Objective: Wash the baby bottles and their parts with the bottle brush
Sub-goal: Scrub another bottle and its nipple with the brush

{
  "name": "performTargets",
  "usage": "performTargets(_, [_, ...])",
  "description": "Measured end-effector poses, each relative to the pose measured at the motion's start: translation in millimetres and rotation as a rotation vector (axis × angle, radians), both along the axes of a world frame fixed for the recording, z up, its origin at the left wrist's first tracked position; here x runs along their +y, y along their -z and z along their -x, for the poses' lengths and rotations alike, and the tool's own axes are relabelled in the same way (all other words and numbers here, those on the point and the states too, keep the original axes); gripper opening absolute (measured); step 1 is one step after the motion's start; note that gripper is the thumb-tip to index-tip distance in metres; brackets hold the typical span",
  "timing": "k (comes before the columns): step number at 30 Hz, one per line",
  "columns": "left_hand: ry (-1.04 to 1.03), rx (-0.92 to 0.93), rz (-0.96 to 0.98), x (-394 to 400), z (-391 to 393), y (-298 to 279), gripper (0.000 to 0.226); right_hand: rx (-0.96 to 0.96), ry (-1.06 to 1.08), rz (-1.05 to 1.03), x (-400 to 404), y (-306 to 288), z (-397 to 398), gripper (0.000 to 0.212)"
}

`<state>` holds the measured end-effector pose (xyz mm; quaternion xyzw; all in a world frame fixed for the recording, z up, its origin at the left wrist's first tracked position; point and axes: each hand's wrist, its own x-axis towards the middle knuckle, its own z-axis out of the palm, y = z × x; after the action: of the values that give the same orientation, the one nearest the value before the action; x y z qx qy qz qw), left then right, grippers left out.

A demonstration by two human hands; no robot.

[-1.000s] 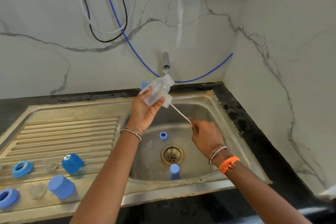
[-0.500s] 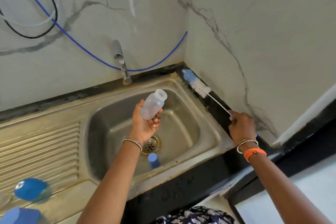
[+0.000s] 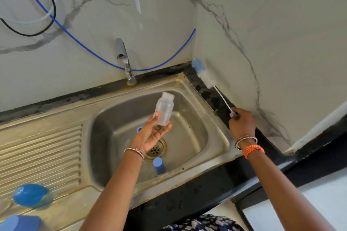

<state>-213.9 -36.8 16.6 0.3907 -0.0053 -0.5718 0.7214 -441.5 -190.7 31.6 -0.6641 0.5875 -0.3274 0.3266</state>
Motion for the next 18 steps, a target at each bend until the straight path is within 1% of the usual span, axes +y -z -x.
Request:
performTargets(1, [0.035, 0.008, 0.032, 2.4, -1.6, 2.9, 0.093, -0.04, 0.003, -0.003, 1.2, -3.6, -9.2, 0.027])
performTargets(2, [0.074, 0.01, 0.054, 4.9, -2.3, 4.8, 0.101, -0.077, 0.005, -0.01, 2.7, -7.4, -18.5, 0.025])
performTargets(3, [0.114, 0.007, 0.063, 6.6, -3.4, 6.7, 0.102, -0.115, 0.005, -0.019, 4.0, -10.3, -28.2, 0.023])
performTargets(5, [0.174, 0.005, 0.068, 12.9, -8.3, 7.7, 0.1, -0.192, -0.005, -0.047, 5.8, -10.0, -49.5, 0.021])
performTargets(7, [0.174, 0.011, 0.076, 22.3, -16.0, 10.4, 0.092, -0.252, -0.006, -0.104, 8.2, -6.6, -68.8, 0.019])
performTargets(8, [0.165, -0.012, 0.057, 26.1, -20.3, 12.1, 0.083, -0.27, -0.001, -0.137, 9.0, -4.4, -77.0, 0.019])
performTargets(9, [0.155, -0.053, 0.021, 31.1, -25.3, 14.5, 0.07, -0.277, 0.001, -0.166, 10.1, -0.7, -86.5, 0.019])
performTargets(10, [0.159, -0.135, -0.036, 33.2, -31.7, 17.9, 0.054, -0.28, -0.001, -0.183, 10.6, 1.9, -96.0, 0.02])
performTargets(11, [0.177, -0.255, -0.114, 36.7, -38.5, 23.3, 0.04, -0.281, -0.006, -0.19, 12.9, 4.8, -106.0, 0.02])
performTargets(12, [0.193, -0.385, -0.186, 39.9, -44.9, 30.5, 0.034, -0.283, -0.01, -0.184, 16.0, 6.0, -115.4, 0.019])
performTargets(13, [0.189, -0.496, -0.246, 42.7, -51.8, 39.5, 0.037, -0.281, -0.015, -0.171, 19.5, 7.1, -123.6, 0.018])
performTargets(15, [0.138, -0.639, -0.381, 52.1, -63.7, 58.0, 0.048, -0.237, -0.033, -0.145, 27.7, 13.8, -139.1, 0.02])
performTargets(18, [0.134, -0.893, -0.604, 64.4, -71.1, 77.9, 0.05, -0.219, -0.046, -0.099, 35.9, 26.0, -156.1, 0.023])
